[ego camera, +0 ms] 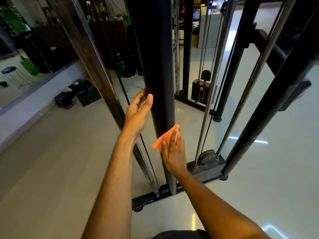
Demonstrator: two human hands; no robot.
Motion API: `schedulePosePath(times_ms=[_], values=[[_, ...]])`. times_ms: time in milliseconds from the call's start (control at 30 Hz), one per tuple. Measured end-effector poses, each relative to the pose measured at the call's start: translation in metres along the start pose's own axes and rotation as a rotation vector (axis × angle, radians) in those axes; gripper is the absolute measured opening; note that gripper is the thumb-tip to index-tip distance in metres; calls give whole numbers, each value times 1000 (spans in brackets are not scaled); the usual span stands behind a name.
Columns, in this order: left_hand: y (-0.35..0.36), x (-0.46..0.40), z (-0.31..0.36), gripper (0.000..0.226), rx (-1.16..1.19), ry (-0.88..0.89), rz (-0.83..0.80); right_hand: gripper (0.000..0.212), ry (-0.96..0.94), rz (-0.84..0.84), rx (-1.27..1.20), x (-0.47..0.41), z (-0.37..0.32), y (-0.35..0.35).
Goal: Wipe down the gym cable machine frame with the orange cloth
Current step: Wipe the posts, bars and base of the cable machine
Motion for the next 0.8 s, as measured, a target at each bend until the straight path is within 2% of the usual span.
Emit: schedulePosePath(times_ms=[100, 233, 333, 467, 567, 700, 800], values=[[2, -1, 1, 57, 7, 5, 14, 79, -17, 36, -36, -16, -15, -14], [3, 0, -2, 55, 41, 2, 34, 82, -142, 166, -66, -44, -67, -50], [8, 4, -10, 53, 63, 2, 68, 81, -195, 208, -63, -53, -81, -61], [16, 10, -14, 58, 53, 3, 121, 79, -166, 102, -32, -29, -38, -34], [15, 12, -14, 72, 13, 26, 129, 76, -96, 13, -27, -7, -3, -17], [12, 11, -27, 72, -2, -15, 124, 74, -116, 44, -65, -25, -24, -31], [11, 12, -41, 84, 25, -47, 130, 76, -168, 98, -99, -38, -42, -44]])
Point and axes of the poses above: each hand's wrist, its own x-axis away from the middle knuckle, its own y-axis out of the palm, z = x × y, the point moved 8 cm from there along -x, towards the middle knuckle, and after that the axes turned 2 degrees about z, right-handed, at the moved point
